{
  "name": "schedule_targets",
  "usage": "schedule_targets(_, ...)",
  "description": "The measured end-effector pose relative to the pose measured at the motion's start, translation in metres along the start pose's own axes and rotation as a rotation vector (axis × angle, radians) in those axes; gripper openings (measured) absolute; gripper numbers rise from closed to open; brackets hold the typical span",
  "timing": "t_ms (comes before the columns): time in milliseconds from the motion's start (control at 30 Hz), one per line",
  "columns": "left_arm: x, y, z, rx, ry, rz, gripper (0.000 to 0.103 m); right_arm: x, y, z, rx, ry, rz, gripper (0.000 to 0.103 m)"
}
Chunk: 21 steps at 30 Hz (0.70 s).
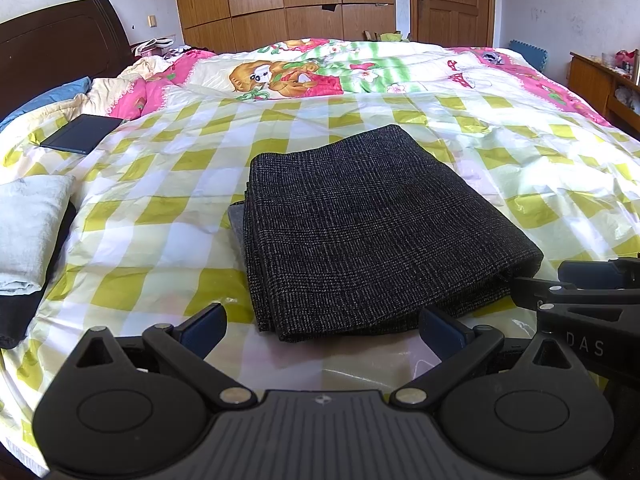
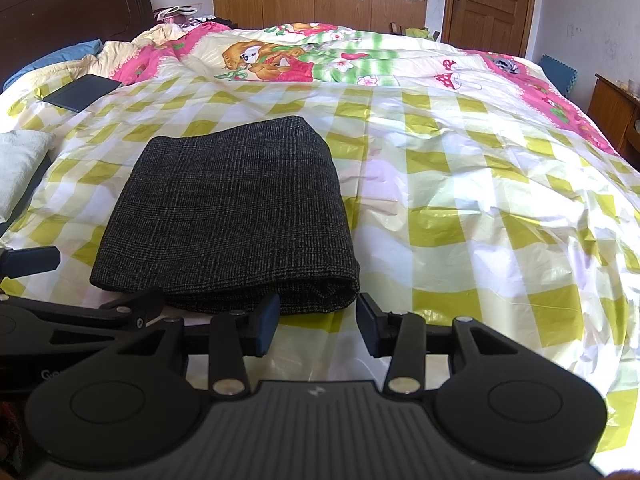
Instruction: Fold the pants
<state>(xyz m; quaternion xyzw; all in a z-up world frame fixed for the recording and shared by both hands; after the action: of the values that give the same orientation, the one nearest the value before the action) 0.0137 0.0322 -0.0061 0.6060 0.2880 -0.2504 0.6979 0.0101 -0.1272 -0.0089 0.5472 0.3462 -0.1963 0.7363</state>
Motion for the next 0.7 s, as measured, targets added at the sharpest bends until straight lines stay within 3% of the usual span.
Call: schedule_targets(700,0.0000,-0.0040,0.0033,0.001,0.010,-0.023,0.103,0.0008,-0.0025,0.0021,-0.001,-0.008,-0.014,0.044)
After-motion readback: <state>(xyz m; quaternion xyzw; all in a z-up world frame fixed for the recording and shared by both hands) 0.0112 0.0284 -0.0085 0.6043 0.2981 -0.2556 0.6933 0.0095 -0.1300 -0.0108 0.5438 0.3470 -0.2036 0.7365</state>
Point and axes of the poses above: each gripper's, at about its wrist camera, not at the fingertips, and x roughly the way its jaws point, z to its right, y to its top, the point moved 7 cm from there along x, roughly the way its jaws point, and after that the axes turned 12 degrees about -x, right-handed, at the moved point
